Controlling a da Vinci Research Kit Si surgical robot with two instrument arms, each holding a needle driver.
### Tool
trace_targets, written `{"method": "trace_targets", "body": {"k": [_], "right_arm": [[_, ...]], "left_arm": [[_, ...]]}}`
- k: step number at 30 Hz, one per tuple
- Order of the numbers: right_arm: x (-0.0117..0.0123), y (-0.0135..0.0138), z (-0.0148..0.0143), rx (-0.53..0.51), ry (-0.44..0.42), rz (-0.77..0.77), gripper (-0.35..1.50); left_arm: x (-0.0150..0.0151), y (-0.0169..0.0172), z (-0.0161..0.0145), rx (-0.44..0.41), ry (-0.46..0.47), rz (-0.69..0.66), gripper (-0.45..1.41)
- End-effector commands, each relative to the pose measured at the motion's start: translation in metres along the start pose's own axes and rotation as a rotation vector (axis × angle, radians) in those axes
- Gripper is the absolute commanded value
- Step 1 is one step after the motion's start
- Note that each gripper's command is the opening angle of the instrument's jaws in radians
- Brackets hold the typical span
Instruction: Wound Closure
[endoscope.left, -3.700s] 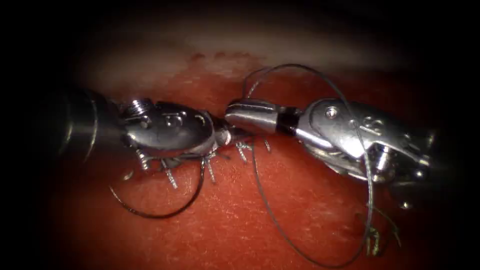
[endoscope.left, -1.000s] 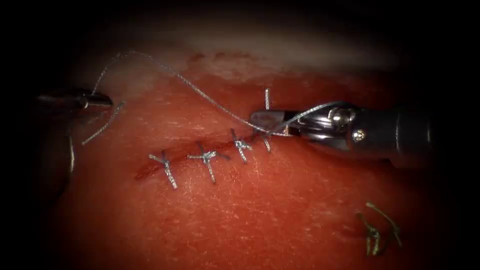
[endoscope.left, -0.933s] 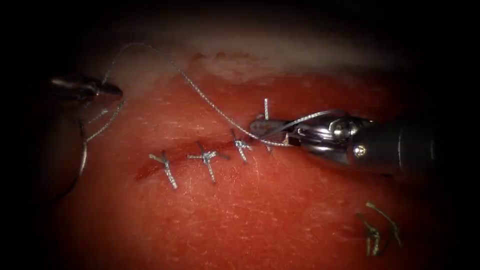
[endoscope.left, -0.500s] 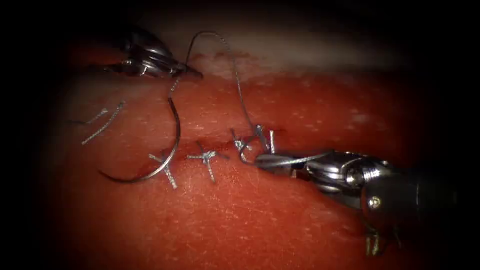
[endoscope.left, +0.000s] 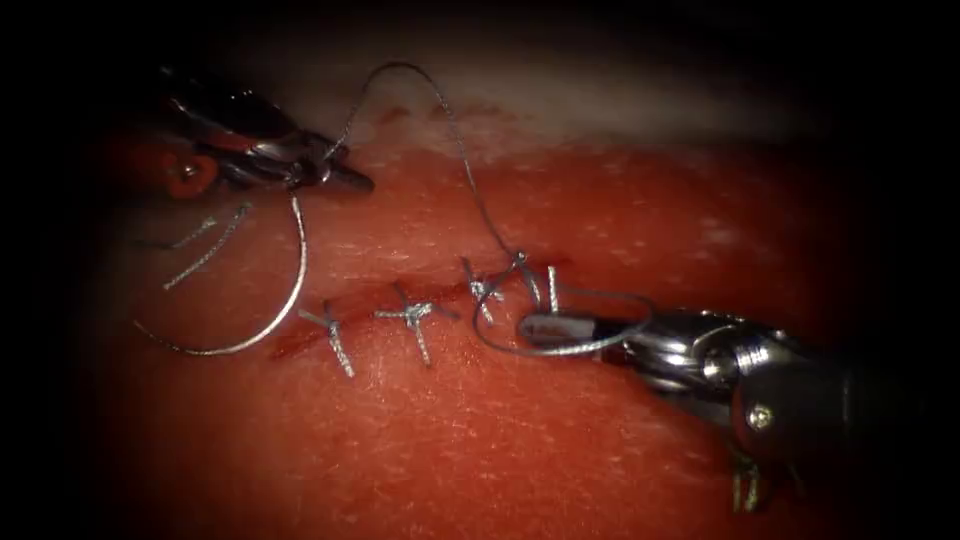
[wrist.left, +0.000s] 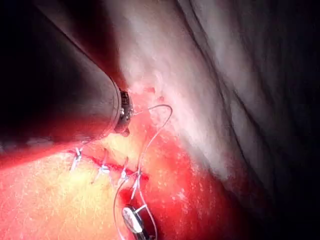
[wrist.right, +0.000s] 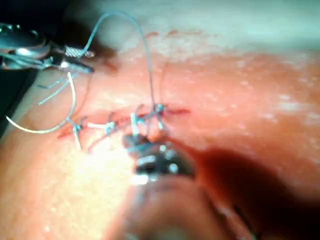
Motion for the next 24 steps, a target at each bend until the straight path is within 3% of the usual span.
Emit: {"method": "trace_targets", "body": {"k": [1,3,6,9,11,13,15,16,17,19,22,24], "right_arm": [[-0.0006,0.0002,0.0007,0.002,-0.002,-0.005,-0.35],[-0.0006,0.0002,0.0008,0.002,-0.001,-0.011,-0.35],[-0.0008,0.0,0.0011,0.001,0.002,-0.011,-0.35],[-0.0009,-0.0002,0.0014,0.0,0.005,-0.021,-0.35],[-0.0009,-0.0002,0.0015,-0.001,0.006,-0.027,-0.35],[-0.0009,-0.0003,0.0016,0.0,0.005,-0.038,-0.35],[-0.0009,-0.0003,0.0016,0.001,0.006,-0.044,-0.35],[-0.0009,-0.0003,0.0016,0.001,0.006,-0.05,-0.35],[-0.0009,-0.0003,0.0016,0.001,0.006,-0.056,-0.35],[-0.0009,-0.0003,0.0016,0.001,0.006,-0.062,-0.35],[-0.0009,-0.0003,0.0015,0.001,0.006,-0.062,-0.35],[-0.0009,-0.0003,0.0015,0.002,0.006,-0.068,-0.35]], "left_arm": [[-0.0001,0.0002,0.0004,-0.019,-0.011,0.001,0.78],[0.0002,0.0004,-0.0019,-0.024,-0.011,0.018,0.78],[0.0008,0.0005,-0.0058,0.058,0.029,0.129,0.78],[0.0013,0.0009,-0.0097,0.167,0.012,0.229,0.78],[0.0016,0.0014,-0.011,0.197,0.004,0.276,0.78],[0.002,0.0031,-0.0118,0.296,-0.037,0.417,0.7],[0.0023,0.0047,-0.0111,0.266,-0.076,0.593,0.59],[0.0023,0.0061,-0.0098,0.186,-0.087,0.752,0.35],[0.0023,0.0069,-0.0088,0.123,-0.084,0.815,0.25],[0.003,0.0083,-0.0059,0.082,-0.077,0.947,0.3],[0.0046,0.0086,-0.002,0.091,-0.116,1.016,0.43],[0.0049,0.0085,-0.0014,0.09,-0.132,1.023,0.43]]}}
